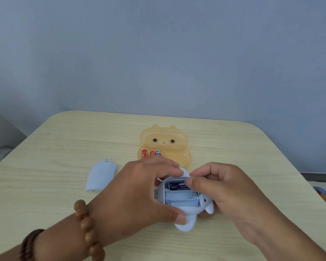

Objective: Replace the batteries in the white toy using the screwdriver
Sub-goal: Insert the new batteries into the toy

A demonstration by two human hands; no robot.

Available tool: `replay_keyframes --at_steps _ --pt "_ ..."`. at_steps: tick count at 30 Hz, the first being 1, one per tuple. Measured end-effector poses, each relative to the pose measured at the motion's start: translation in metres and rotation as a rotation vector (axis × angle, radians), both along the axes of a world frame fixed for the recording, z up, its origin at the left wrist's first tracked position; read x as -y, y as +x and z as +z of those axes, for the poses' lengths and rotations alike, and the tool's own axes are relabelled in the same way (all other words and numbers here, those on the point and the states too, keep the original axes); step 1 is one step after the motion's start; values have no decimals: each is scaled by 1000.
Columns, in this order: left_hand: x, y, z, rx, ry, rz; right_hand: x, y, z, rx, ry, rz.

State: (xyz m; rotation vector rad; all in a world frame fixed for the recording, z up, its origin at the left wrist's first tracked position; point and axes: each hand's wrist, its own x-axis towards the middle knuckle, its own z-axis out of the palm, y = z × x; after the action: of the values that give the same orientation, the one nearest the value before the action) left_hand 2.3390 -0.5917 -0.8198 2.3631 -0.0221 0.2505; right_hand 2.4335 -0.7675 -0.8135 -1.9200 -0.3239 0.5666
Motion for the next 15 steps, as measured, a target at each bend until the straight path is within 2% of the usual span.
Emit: replay_keyframes --at_steps 15 --pt "-2 1 3 -15 55 -39 5 -3 -4 47 47 51"
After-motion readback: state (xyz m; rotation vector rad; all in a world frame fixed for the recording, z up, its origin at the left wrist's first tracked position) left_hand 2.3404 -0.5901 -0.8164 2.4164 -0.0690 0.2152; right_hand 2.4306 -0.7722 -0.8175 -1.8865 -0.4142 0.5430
